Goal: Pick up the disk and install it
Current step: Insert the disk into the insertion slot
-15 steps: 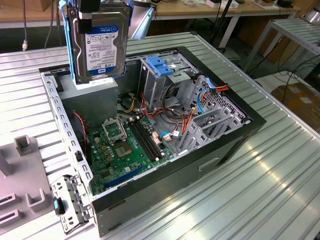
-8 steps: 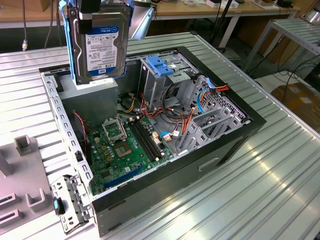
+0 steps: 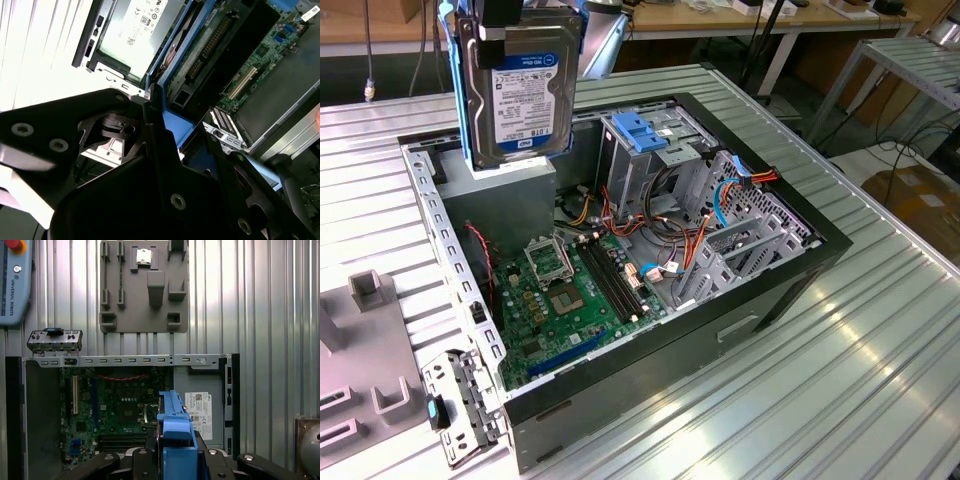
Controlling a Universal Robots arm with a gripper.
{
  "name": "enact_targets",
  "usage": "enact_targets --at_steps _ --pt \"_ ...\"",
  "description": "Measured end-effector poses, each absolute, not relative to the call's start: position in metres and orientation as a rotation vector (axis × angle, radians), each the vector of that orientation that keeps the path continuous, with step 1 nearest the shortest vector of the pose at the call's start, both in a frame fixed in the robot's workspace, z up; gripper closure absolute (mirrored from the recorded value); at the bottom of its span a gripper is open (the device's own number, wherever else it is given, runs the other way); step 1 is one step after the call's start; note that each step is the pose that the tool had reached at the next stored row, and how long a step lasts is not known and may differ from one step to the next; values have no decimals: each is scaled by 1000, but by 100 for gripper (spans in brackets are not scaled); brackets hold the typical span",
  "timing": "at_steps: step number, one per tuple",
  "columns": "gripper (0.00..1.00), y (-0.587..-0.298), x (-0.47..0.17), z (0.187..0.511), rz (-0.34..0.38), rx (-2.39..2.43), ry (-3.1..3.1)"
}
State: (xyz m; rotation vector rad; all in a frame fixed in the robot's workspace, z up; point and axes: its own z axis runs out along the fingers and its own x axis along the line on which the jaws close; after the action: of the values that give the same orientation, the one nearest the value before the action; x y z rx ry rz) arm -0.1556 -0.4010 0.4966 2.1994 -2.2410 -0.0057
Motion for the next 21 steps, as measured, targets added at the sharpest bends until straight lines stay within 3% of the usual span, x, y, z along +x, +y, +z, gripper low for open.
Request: enact_targets --at_steps 21 --pt "63 -406 -156 497 -6 2199 -2241"
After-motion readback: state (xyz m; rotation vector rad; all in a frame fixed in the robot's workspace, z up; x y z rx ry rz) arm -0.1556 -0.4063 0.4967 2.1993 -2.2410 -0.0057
